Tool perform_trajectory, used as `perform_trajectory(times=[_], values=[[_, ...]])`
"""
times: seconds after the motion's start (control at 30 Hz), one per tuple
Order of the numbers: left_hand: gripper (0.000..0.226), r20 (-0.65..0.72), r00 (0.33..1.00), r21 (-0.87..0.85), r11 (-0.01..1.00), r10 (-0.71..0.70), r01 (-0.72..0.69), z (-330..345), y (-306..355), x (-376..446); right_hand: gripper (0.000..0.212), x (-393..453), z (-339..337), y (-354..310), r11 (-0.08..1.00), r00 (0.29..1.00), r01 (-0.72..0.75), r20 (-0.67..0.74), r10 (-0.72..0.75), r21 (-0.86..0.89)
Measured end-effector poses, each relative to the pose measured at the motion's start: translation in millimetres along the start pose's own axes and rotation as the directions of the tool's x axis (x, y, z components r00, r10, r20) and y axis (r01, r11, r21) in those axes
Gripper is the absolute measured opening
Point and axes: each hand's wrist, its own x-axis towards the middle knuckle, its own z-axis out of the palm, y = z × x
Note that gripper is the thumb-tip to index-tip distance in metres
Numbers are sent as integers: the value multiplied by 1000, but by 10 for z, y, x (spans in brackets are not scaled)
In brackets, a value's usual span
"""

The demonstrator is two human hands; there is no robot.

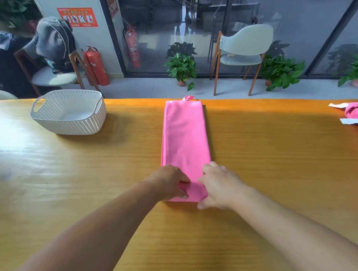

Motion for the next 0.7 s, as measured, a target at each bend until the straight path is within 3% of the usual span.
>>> perform_trajectory(times=[0.17,0.37,0.43,0.57,0.63,0.7], values=[[46,158,987,-41,999,-3,9,44,90,-114,56,-225,128,-166,999,1000,10,22,-9,-48],[50,321,947,-118,992,-6,46,99,56,-248,51,-391,134,-250,999,998,51,40,-51,3],[44,291,956,-139,988,-19,62,160,22,-284,46,-377,93,-240,998,997,55,54,-55,16],[40,26,998,-221,973,-57,62,267,8,-338,38,-232,2,-179,998,991,40,129,-45,43],[36,-64,997,-156,988,-35,25,303,41,-372,42,-171,-15,-142,994,985,11,172,-30,108],[45,-77,997,-83,996,3,-10,349,76,-419,44,-122,-24,-107,986,979,-12,204,-22,166]])
